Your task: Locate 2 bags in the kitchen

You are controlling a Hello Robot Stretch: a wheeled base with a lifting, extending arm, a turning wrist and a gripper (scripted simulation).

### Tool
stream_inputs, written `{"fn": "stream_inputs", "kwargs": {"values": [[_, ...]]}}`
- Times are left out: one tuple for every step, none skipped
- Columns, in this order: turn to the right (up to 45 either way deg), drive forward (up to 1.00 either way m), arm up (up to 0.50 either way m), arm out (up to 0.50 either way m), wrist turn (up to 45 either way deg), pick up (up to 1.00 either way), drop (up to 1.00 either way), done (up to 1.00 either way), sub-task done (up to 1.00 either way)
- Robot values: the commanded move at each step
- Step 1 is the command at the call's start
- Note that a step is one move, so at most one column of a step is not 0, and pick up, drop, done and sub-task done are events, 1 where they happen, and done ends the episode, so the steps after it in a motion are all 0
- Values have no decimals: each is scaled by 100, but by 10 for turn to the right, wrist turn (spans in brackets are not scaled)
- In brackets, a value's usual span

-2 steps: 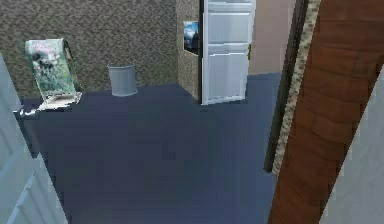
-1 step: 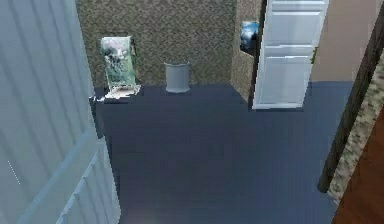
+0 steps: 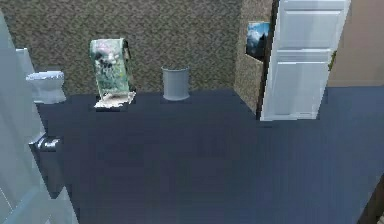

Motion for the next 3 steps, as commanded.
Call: {"fn": "stream_inputs", "kwargs": {"values": [[240, 0, 0, 0, 0, 0, 0, 0, 0], [0, 100, 0, 0, 0, 0, 0, 0, 0], [30, 0, 0, 0, 0, 0, 0, 0, 0]]}}
